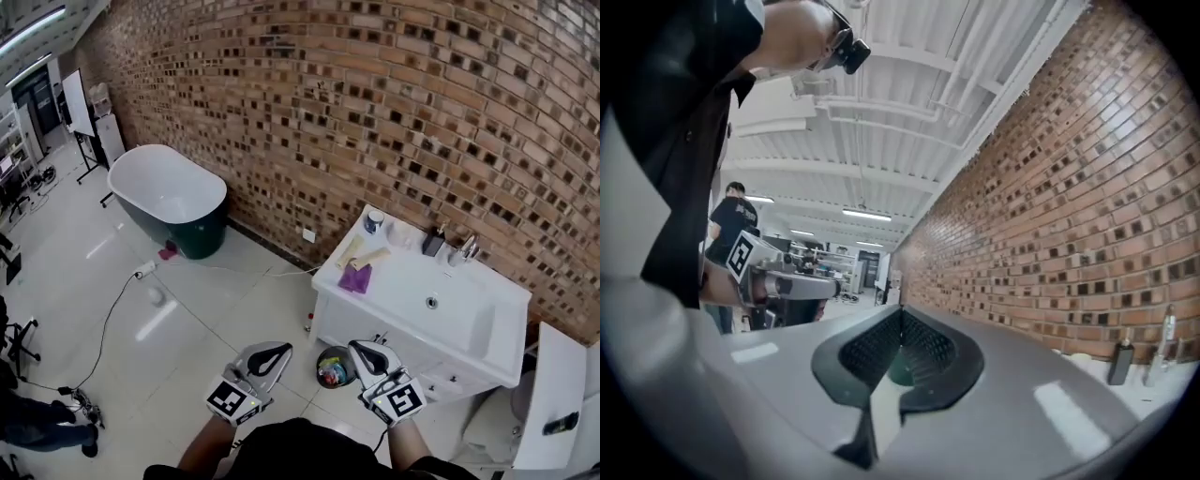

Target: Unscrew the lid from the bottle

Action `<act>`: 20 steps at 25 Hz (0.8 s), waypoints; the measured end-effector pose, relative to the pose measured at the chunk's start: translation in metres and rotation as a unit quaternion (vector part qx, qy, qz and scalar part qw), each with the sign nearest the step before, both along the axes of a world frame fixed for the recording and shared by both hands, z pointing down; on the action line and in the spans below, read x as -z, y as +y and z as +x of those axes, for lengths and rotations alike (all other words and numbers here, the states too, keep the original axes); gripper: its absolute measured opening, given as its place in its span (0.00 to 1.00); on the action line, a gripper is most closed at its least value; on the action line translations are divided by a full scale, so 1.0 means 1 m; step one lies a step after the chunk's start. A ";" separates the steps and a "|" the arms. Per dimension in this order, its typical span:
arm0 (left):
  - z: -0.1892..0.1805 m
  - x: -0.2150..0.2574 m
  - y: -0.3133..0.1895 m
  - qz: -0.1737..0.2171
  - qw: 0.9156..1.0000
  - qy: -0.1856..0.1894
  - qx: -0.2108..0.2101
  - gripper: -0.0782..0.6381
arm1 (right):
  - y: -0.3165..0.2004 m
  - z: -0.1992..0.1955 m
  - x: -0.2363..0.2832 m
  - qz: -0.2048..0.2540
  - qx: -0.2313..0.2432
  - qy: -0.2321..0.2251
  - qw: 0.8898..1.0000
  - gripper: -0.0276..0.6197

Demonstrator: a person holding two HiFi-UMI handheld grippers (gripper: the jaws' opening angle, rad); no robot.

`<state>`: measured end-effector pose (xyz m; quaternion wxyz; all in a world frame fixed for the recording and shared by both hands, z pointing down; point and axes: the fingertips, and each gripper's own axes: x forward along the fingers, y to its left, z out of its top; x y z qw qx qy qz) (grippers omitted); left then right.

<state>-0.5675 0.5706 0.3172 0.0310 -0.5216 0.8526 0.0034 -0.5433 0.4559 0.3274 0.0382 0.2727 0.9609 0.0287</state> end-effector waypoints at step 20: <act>0.088 -0.038 -0.067 0.001 0.967 0.026 -0.254 0.11 | -0.016 0.128 -0.036 -0.040 -0.193 0.050 0.979 0.05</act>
